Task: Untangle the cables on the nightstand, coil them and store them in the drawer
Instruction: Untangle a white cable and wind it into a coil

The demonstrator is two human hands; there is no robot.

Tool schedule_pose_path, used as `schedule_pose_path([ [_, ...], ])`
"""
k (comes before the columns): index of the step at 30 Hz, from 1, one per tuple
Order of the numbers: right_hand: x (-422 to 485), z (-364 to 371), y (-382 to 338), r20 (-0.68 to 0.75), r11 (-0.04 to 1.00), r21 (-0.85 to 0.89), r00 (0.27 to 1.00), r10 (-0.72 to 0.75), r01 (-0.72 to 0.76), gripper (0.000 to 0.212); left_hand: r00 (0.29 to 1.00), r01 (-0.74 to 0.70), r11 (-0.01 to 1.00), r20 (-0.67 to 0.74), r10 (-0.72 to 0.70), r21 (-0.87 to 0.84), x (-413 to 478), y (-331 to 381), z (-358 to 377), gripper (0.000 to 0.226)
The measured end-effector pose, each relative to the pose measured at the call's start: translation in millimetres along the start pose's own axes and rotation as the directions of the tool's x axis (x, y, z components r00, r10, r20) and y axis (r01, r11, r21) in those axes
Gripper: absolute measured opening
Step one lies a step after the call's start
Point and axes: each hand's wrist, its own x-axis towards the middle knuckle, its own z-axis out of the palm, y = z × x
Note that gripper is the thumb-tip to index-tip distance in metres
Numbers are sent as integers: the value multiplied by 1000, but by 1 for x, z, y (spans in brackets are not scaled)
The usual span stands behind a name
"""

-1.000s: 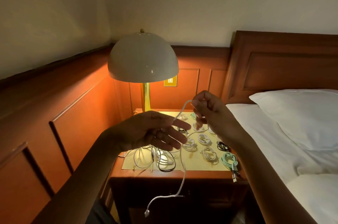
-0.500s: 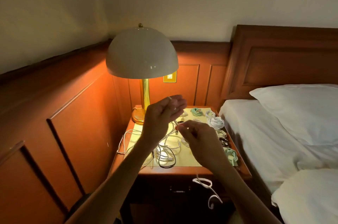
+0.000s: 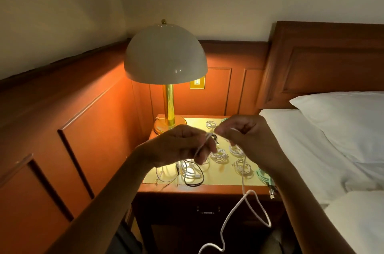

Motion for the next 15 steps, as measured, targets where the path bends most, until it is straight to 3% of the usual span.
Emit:
schedule_pose_path([
  [2, -4, 18, 5, -80, 982, 175, 993, 86, -71, 23, 969, -172, 973, -204, 139, -152, 5, 1, 11, 27],
  [4, -10, 38, 14, -89, 945, 287, 978, 189, -157, 19, 876, -342, 892, -445, 188, -296, 20, 0, 20, 26],
  [5, -14, 47, 17, -86, 943, 272, 972, 221, -190, 21, 815, -434, 806, -557, 162, -401, 27, 0, 21, 24],
  [6, -19, 54, 21, -87, 953, 215, 968, 236, -213, 22, 742, -498, 770, -656, 138, -400, 33, 0, 20, 22],
  [7, -23, 58, 22, -86, 965, 133, 967, 239, -227, 23, 661, -519, 807, -731, 170, -281, 35, -3, 19, 20],
  [8, -26, 58, 23, -78, 971, 37, 968, 237, -234, 23, 554, -422, 907, -786, 274, 19, 35, -9, 16, 18],
  [9, -27, 55, 22, -57, 970, -65, 971, 230, -234, 23, 485, -256, 897, -755, 442, 361, 32, -14, 15, 19],
  [10, -26, 49, 21, -23, 960, -185, 977, 211, -212, 23, 494, -69, 756, -636, 593, 651, 30, -22, 13, 20],
  [12, -21, 33, 16, 70, 885, -447, 980, 184, -134, 23, 603, 89, 474, -426, 674, 876, 25, -35, 10, 23],
  [15, -19, 14, 6, 162, 793, -606, 966, 200, -63, 20, 652, 128, 430, -403, 642, 893, 19, -44, 2, 22],
])
